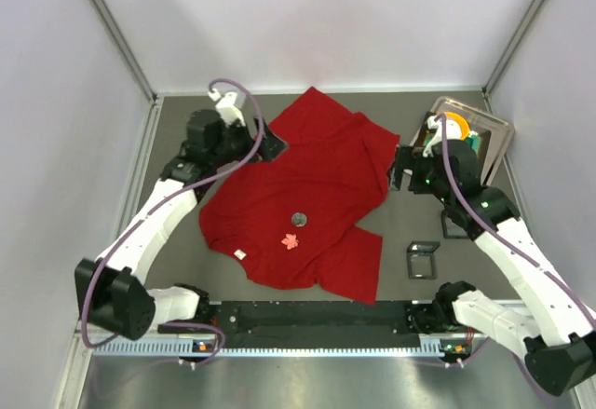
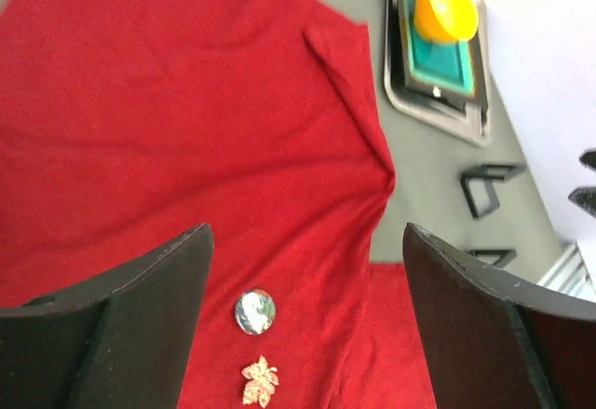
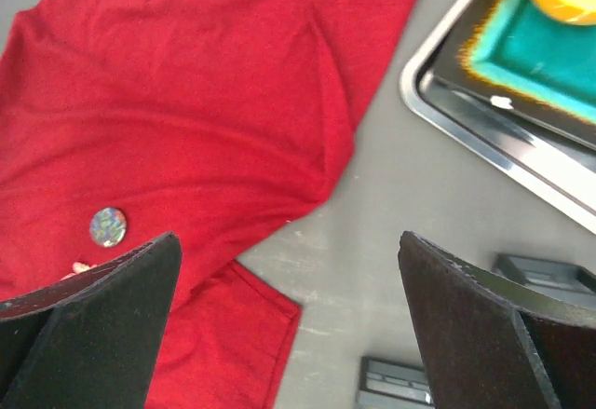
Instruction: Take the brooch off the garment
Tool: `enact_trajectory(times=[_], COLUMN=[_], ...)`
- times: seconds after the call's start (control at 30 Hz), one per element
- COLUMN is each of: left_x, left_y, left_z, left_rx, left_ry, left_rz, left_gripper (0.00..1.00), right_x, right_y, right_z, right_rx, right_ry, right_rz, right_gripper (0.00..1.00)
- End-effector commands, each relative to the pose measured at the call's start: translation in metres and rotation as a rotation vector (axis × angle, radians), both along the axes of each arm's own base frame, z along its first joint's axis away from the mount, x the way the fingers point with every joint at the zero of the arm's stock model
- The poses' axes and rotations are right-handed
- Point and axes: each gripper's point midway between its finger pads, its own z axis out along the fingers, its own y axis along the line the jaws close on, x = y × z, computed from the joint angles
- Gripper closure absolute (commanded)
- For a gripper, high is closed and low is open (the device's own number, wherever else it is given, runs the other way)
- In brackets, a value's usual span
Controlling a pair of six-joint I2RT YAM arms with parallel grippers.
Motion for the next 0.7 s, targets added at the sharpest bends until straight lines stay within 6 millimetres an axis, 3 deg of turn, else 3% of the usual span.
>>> enact_trajectory(times=[0.0, 0.1, 0.13, 0.17, 0.23, 0.3, 0.4, 0.5, 0.53, 0.6, 0.63, 0.67], left_x=[-0.002, 0.008, 0.010, 0.017, 0.017, 0.024, 0.027, 0.023, 0.022, 0.015, 0.008, 0.008], left_y=[-0.030, -0.040, -0.048, -0.051, -0.056, -0.057, -0.064, -0.076, -0.080, -0.083, -0.081, -0.077], left_z=[-0.040, -0.081, -0.107, -0.111, -0.146, -0.152, -0.168, -0.185, -0.189, -0.193, -0.199, -0.200], left_rx=[0.059, 0.136, 0.188, 0.237, 0.337, 0.383, 0.412, 0.479, 0.499, 0.556, 0.574, 0.604], left_ry=[0.087, 0.148, 0.194, 0.188, 0.265, 0.260, 0.266, 0.282, 0.290, 0.278, 0.285, 0.269], left_rz=[-0.076, -0.096, -0.114, -0.125, -0.139, -0.129, -0.135, -0.154, -0.160, -0.150, -0.156, -0.123], left_gripper=[0.13, 0.17, 0.17, 0.18, 0.19, 0.22, 0.33, 0.35, 0.36, 0.36, 0.36, 0.37], right_x=[0.016, 0.022, 0.023, 0.029, 0.030, 0.035, 0.036, 0.039, 0.042, 0.043, 0.049, 0.043], right_y=[0.054, 0.104, 0.115, 0.128, 0.151, 0.163, 0.178, 0.186, 0.186, 0.180, 0.175, 0.170], right_z=[0.000, -0.022, -0.028, -0.030, -0.052, -0.066, -0.069, -0.080, -0.087, -0.097, -0.098, -0.110], right_rx=[0.149, 0.217, 0.230, 0.253, 0.302, 0.342, 0.377, 0.388, 0.389, 0.410, 0.430, 0.444], right_ry=[0.024, 0.093, 0.116, 0.117, 0.197, 0.227, 0.228, 0.259, 0.278, 0.307, 0.299, 0.334], right_rz=[0.129, 0.247, 0.274, 0.303, 0.354, 0.368, 0.445, 0.475, 0.467, 0.423, 0.406, 0.387], right_gripper=[0.01, 0.01, 0.01, 0.01, 0.01, 0.01, 0.13, 0.27, 0.38, 0.49, 0.62, 0.65])
